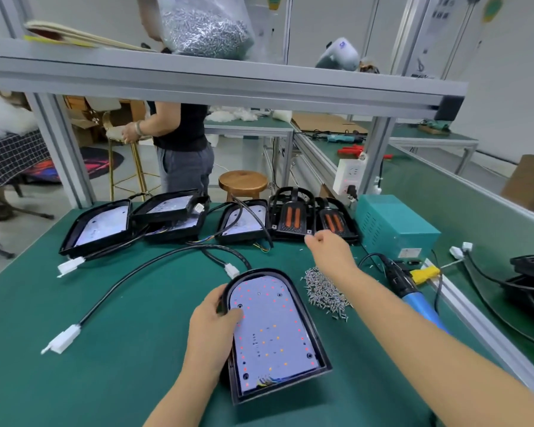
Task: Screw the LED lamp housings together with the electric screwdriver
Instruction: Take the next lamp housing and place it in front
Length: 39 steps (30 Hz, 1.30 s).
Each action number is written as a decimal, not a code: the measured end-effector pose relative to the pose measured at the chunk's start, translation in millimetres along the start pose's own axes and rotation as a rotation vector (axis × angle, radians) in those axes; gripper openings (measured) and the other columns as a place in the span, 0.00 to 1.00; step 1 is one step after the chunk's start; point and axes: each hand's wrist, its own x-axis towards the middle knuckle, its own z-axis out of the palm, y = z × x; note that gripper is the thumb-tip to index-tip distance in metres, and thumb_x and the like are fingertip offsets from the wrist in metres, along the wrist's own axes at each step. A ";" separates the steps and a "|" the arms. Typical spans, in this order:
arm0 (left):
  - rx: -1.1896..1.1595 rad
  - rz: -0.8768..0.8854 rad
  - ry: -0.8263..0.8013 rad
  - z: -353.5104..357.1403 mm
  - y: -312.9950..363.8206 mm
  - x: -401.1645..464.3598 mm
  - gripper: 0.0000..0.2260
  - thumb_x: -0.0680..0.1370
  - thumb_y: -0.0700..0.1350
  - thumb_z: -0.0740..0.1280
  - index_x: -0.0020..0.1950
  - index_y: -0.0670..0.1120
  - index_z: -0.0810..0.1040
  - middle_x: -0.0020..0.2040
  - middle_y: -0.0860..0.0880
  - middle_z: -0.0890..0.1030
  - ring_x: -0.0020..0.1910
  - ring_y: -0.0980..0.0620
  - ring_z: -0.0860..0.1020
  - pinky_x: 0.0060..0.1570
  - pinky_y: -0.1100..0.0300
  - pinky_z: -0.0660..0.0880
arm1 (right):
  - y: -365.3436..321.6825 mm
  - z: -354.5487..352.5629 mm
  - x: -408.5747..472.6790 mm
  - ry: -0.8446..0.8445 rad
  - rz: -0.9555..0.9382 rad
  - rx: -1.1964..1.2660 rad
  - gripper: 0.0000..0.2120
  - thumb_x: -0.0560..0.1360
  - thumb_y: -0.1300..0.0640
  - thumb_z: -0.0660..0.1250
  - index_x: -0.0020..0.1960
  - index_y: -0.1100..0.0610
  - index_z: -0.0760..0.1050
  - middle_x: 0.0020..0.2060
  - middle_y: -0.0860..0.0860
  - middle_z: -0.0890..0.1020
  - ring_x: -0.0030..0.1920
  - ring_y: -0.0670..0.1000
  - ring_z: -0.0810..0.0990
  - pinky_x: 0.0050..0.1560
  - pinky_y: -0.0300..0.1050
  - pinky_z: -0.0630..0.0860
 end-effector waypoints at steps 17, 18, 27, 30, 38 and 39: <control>-0.011 0.060 -0.047 4.1 -2.3 -1.7 0.21 0.73 0.32 0.63 0.58 0.55 0.79 0.46 0.54 0.84 0.45 0.52 0.81 0.54 0.48 0.78 | -3.4 22.8 105.7 0.232 0.103 -0.381 0.11 0.79 0.66 0.61 0.60 0.66 0.76 0.59 0.62 0.79 0.60 0.62 0.78 0.54 0.51 0.75; -0.012 0.061 -0.043 4.2 -2.0 -1.9 0.21 0.73 0.31 0.63 0.58 0.54 0.79 0.47 0.55 0.84 0.46 0.53 0.82 0.53 0.50 0.78 | -3.8 20.6 106.3 0.266 0.098 -0.369 0.11 0.79 0.66 0.60 0.59 0.67 0.76 0.59 0.63 0.79 0.60 0.62 0.78 0.54 0.52 0.75; -0.036 0.055 -0.036 4.6 -2.1 -0.4 0.22 0.71 0.31 0.62 0.54 0.55 0.80 0.45 0.56 0.85 0.43 0.54 0.82 0.45 0.61 0.79 | -9.9 -14.3 91.6 0.260 0.057 0.149 0.09 0.80 0.62 0.62 0.53 0.66 0.78 0.57 0.60 0.80 0.40 0.61 0.84 0.35 0.44 0.80; -0.037 0.043 -0.028 4.0 -3.8 0.9 0.21 0.70 0.32 0.63 0.53 0.55 0.80 0.44 0.56 0.85 0.40 0.53 0.81 0.45 0.57 0.79 | -8.7 -24.8 58.8 0.179 0.039 0.431 0.05 0.80 0.61 0.64 0.52 0.59 0.78 0.56 0.52 0.76 0.26 0.50 0.80 0.27 0.35 0.77; -0.178 -0.105 -0.024 2.1 6.8 7.7 0.12 0.68 0.32 0.66 0.46 0.46 0.82 0.38 0.52 0.84 0.36 0.52 0.80 0.36 0.63 0.75 | 28.2 -39.3 -47.5 0.064 -0.103 0.502 0.13 0.78 0.62 0.66 0.36 0.53 0.81 0.29 0.47 0.81 0.22 0.46 0.76 0.40 0.51 0.78; -0.181 -0.147 -0.037 1.2 9.3 9.0 0.10 0.70 0.33 0.66 0.44 0.45 0.82 0.37 0.51 0.84 0.34 0.52 0.79 0.31 0.66 0.73 | 32.3 -38.6 -60.8 0.053 -0.136 0.466 0.13 0.77 0.63 0.66 0.36 0.54 0.81 0.28 0.47 0.80 0.23 0.46 0.76 0.38 0.50 0.79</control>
